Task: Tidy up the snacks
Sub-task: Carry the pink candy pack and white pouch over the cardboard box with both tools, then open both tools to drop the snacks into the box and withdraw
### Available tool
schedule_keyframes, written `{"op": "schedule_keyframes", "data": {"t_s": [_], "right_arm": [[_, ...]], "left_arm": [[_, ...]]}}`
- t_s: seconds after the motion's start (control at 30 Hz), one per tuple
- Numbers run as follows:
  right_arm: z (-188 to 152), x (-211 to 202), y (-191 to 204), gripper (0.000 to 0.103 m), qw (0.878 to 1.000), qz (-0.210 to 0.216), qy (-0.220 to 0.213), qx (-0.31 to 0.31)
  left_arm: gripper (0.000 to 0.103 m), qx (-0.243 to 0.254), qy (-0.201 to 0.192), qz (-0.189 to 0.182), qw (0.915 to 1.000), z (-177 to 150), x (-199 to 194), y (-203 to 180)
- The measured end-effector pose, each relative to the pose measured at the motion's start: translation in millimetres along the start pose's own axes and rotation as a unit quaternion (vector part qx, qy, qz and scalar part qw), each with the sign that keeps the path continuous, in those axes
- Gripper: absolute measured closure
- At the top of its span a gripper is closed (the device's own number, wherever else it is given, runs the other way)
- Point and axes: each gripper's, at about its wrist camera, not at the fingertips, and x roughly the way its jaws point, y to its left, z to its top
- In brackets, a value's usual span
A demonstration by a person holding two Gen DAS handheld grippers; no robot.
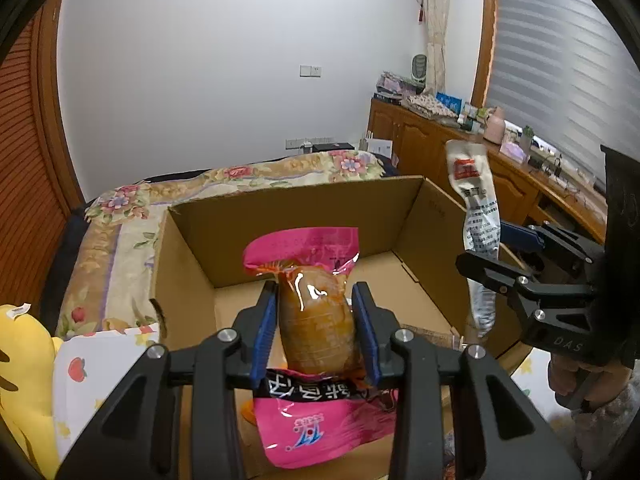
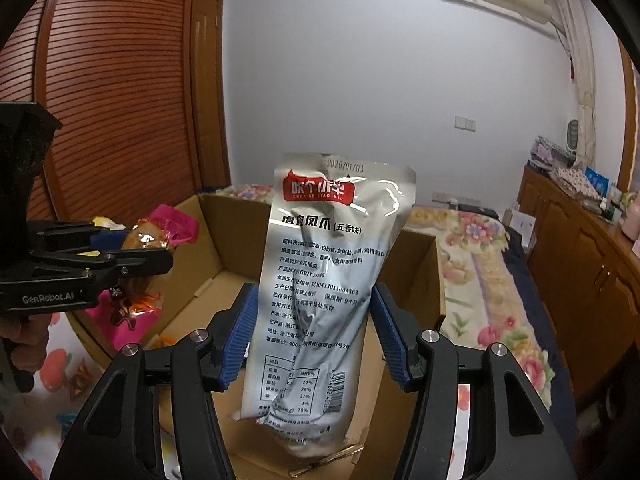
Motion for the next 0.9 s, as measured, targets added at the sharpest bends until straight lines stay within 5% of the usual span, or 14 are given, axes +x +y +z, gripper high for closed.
{"op": "schedule_keyframes", "data": {"t_s": [0.23, 0.3, 0.43, 0.57, 0.73, 0.9], "right_arm": [[-11.5, 15.5, -4.8, 0.042, 0.999, 0.009, 0.038, 0.007], [-16.4, 17.2, -7.2, 0.041, 0.999, 0.014, 0.046, 0.016], [-21.3, 17.2, -7.8, 0.038, 0.998, 0.020, 0.059, 0.026], [-22.0, 5.7, -3.1, 0.029, 0.997, 0.023, 0.063, 0.029], [-28.6, -13.0, -1.3, 0.028, 0.997, 0.022, 0.063, 0.040], [-31.1, -31.0, 5.0, 0.027, 0.996, 0.022, 0.067, 0.052]], "left_arm": [[0.063, 0.005, 0.025, 0.005, 0.9997, -7.7, 14.3, -8.1], [0.047, 0.001, 0.030, 0.005, 0.9996, -11.4, 15.6, -8.5], [0.046, 0.000, 0.026, 0.009, 0.9996, -17.0, 7.0, -8.0], [0.045, 0.002, 0.020, 0.008, 0.9998, -22.7, -9.6, -4.0], [0.024, 0.002, -0.001, 0.000, 1.0000, -36.2, -40.3, -1.0], [0.023, 0.004, -0.011, -0.002, 0.9999, -51.0, -69.3, -0.2]]}}
